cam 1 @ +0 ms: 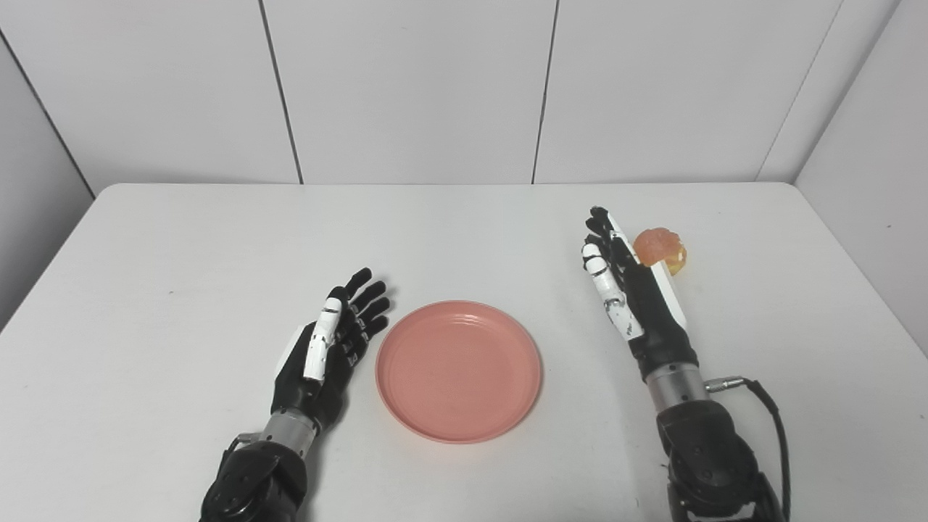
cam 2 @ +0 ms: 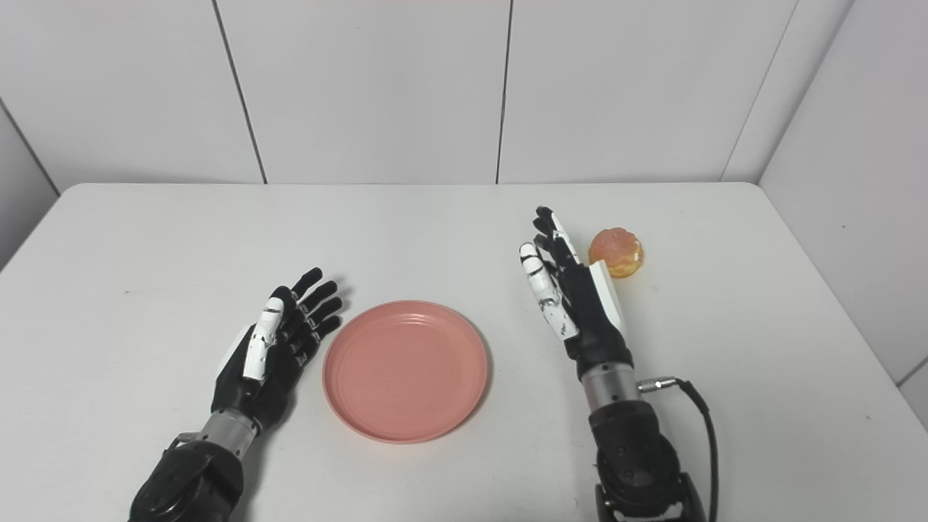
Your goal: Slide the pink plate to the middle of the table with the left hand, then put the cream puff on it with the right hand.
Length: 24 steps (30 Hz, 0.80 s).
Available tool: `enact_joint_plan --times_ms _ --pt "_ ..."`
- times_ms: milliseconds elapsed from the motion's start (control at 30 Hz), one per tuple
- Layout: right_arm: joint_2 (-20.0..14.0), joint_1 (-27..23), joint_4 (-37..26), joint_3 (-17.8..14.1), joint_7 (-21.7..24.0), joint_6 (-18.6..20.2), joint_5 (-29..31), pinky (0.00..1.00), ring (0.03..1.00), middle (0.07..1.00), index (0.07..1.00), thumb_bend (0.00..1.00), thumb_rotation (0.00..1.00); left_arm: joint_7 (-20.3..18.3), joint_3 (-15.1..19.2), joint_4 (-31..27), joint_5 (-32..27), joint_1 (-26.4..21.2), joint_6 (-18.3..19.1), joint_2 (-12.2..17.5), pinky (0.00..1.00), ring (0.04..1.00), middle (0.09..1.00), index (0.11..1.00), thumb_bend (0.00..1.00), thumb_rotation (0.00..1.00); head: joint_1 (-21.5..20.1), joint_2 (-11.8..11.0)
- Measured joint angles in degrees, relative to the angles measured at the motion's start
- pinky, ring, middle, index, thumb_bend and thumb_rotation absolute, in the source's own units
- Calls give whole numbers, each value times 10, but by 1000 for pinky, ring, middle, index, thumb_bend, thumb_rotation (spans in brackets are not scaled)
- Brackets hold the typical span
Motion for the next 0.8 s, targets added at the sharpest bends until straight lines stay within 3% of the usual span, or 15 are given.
enact_joint_plan --times_ms 233,333,467,800 --pt "-27 -30 -22 -2 2 34 -55 791 856 883 875 495 953 1 1 32 28 10 -81 2 915 905 907 897 464 1000 -24 -9" --pt "-44 -46 -32 -1 16 48 -76 811 876 892 883 498 937 3 1 32 40 17 -98 2 916 905 906 894 467 1000 -31 -19" --pt "-63 -62 -40 -3 30 60 -87 772 887 907 887 493 821 6 1 28 49 28 -119 1 931 914 917 908 463 1000 -51 -32" --pt "-122 -104 -23 -9 44 62 -135 785 874 909 900 580 746 20 11 24 56 49 -173 -1 939 923 926 922 448 1000 -78 -46"
